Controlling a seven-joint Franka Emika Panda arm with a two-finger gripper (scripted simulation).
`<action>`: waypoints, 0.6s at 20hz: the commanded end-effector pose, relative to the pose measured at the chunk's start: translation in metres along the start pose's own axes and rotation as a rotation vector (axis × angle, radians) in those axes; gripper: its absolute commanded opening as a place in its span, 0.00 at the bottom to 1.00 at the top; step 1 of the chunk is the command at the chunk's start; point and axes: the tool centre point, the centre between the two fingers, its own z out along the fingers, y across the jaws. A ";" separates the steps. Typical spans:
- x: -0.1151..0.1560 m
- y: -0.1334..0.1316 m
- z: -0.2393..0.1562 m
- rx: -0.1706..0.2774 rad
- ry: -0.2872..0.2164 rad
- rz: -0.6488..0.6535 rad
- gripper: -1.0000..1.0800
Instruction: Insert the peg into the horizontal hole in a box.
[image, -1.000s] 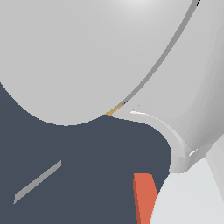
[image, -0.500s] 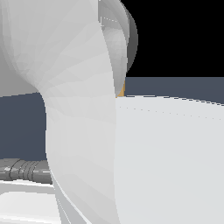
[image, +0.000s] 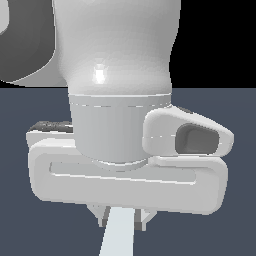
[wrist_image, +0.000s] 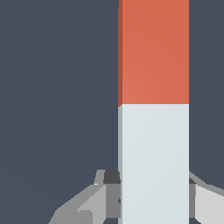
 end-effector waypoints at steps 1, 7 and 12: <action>0.023 -0.010 -0.004 -0.003 0.000 0.004 0.00; 0.085 -0.038 -0.013 -0.003 0.000 0.018 0.00; 0.138 -0.060 -0.020 -0.003 0.000 0.029 0.00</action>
